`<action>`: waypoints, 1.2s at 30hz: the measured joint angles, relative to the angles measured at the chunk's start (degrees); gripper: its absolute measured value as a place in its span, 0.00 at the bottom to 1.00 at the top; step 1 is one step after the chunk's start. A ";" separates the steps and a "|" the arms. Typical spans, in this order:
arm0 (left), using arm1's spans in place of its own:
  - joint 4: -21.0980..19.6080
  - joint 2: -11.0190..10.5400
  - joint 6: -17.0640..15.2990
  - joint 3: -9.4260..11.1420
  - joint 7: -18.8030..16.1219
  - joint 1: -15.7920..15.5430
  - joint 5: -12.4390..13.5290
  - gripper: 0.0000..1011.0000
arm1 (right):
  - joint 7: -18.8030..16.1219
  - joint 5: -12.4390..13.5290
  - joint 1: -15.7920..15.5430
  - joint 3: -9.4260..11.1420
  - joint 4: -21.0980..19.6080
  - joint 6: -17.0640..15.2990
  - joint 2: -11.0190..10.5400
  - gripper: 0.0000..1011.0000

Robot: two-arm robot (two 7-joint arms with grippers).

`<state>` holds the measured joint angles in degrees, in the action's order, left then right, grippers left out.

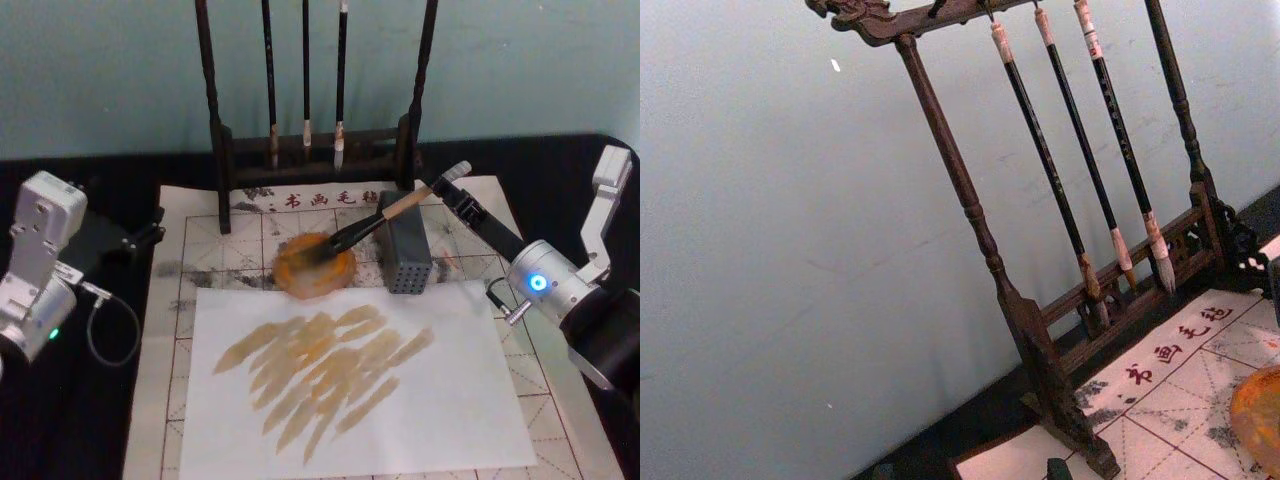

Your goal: Pick up the brush from the inkstone, write on the paper, then place the brush back to its original position.

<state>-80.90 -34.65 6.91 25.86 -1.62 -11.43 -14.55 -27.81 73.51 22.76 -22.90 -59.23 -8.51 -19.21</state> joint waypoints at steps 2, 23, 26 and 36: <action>0.00 0.00 0.00 0.00 0.00 0.00 0.00 0.99 | 0.00 0.00 0.00 0.00 0.00 0.01 0.00 0.48; 0.00 0.00 0.00 0.00 0.00 0.00 0.00 0.99 | 0.00 0.00 0.00 0.00 0.00 0.03 0.00 0.99; 0.00 0.00 0.00 0.00 0.00 0.00 0.00 0.99 | 0.00 0.00 0.00 0.00 0.00 0.03 0.00 0.99; 0.00 0.00 0.00 0.00 0.00 0.00 0.00 0.99 | -0.97 -2.00 -1.62 -0.10 -2.29 3.23 -1.37 0.99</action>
<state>-80.90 -34.65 6.91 25.86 -1.62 -11.43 -14.55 -28.78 71.51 21.14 -23.00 -61.52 -5.28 -20.58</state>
